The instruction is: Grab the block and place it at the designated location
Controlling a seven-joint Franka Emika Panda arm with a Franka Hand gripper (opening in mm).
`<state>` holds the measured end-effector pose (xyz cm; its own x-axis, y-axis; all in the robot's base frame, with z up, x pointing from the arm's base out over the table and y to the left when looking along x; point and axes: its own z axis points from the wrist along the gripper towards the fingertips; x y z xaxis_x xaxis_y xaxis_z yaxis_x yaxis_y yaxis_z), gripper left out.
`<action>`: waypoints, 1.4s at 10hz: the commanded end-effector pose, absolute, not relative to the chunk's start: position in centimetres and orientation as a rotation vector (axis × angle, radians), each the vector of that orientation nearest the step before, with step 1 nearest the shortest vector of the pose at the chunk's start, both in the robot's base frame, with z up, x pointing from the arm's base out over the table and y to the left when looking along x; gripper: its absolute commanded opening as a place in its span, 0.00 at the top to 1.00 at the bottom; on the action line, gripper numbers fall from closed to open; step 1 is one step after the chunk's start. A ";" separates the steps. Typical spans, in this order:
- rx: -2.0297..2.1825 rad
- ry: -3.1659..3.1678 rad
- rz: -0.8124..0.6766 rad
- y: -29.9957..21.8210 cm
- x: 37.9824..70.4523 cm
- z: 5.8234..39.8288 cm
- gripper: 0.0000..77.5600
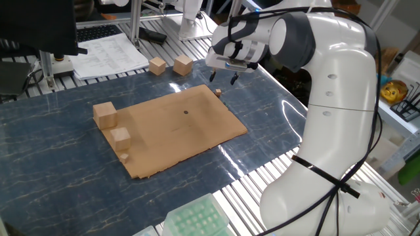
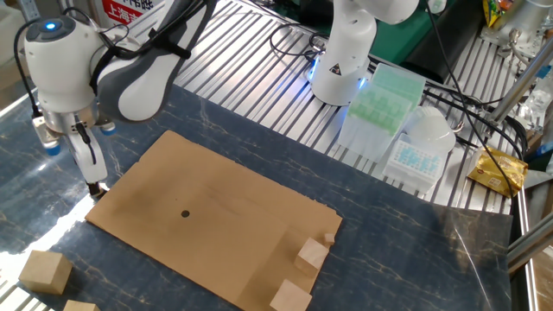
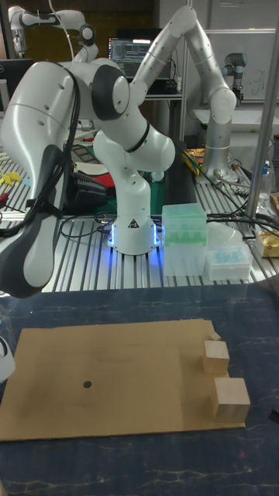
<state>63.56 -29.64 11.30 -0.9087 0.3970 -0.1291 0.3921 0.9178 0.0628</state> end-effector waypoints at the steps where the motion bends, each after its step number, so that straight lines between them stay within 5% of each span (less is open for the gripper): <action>1: 0.670 2.927 0.004 -29.6 63.7 11.5 0.01; 14: 0.753 2.997 0.017 -29.1 63.6 9.3 0.01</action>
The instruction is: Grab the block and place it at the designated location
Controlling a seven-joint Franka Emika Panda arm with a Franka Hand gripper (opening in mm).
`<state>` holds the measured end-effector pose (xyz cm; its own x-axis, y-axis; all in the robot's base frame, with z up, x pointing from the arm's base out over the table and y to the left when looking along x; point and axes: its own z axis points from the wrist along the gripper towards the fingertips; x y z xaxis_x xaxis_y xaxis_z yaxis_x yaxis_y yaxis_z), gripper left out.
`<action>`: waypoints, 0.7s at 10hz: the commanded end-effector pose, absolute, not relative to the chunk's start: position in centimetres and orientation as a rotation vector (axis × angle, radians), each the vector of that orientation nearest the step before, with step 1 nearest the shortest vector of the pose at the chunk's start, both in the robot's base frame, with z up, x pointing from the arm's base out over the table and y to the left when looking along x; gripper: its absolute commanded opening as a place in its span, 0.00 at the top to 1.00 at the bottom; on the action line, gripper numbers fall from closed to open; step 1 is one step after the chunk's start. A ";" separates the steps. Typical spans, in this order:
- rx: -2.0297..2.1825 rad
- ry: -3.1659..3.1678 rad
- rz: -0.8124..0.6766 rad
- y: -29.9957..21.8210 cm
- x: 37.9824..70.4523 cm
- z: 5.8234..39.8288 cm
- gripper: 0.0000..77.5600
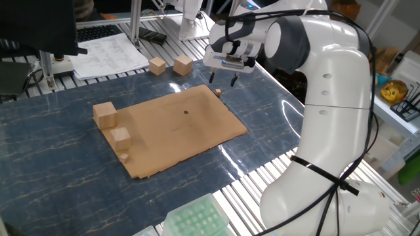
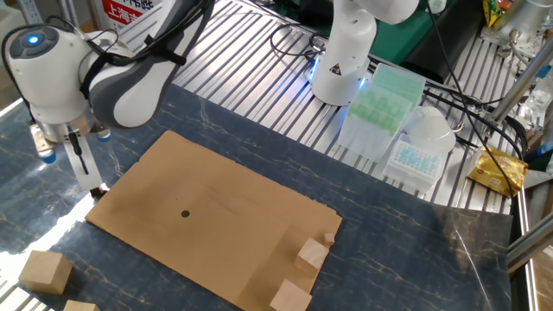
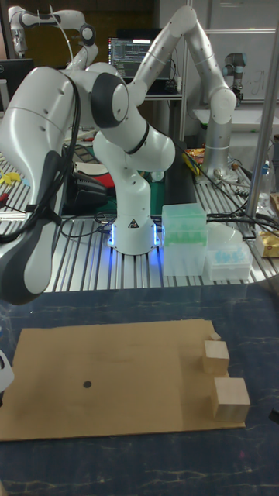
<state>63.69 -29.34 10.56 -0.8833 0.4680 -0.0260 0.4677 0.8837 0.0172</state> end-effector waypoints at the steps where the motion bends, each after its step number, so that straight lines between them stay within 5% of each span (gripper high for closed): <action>1: 0.755 2.987 0.017 -28.9 63.6 8.7 0.01; 7: 0.701 2.998 0.024 -29.3 64.0 6.9 0.01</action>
<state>63.87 -29.24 6.74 -0.8932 0.4466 -0.0523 0.4457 0.8948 0.0282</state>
